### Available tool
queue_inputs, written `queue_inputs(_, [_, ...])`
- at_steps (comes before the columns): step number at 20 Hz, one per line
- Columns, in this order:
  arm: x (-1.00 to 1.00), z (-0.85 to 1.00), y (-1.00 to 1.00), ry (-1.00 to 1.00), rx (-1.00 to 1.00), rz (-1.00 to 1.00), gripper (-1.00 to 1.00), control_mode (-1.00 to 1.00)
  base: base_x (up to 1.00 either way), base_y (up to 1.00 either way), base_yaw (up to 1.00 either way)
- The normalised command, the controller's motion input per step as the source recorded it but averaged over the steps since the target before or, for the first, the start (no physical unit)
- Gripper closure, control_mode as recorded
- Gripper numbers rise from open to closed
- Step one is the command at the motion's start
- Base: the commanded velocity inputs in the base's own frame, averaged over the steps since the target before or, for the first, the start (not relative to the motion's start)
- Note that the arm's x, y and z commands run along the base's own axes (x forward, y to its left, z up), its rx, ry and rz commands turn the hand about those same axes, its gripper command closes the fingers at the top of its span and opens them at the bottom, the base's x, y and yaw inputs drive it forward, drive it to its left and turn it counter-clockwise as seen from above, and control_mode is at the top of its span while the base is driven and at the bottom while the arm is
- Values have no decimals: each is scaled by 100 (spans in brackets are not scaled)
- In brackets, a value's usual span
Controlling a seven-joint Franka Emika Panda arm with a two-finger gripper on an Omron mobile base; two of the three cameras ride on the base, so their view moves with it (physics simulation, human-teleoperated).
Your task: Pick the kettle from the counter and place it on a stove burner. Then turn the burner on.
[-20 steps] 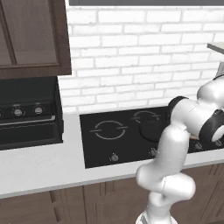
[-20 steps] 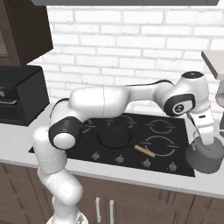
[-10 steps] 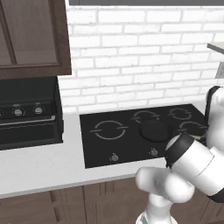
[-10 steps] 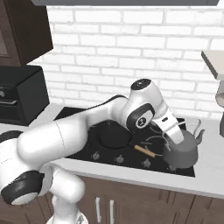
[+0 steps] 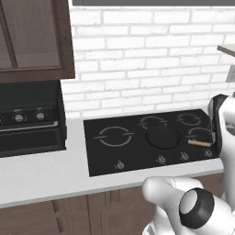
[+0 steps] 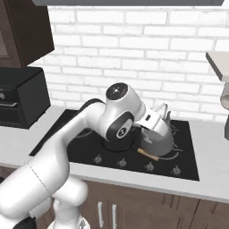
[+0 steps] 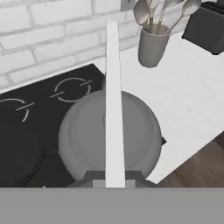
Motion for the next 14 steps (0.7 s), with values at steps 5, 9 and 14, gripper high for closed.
queue_inputs(5, [0,19,78,5,-3,53,100,-100,0,0,0])
queue_inputs(9, [-8,2,82,0,-3,42,100,-100,0,0,0])
queue_inputs(14, [-8,0,74,-6,0,7,100,-100,0,0,0])
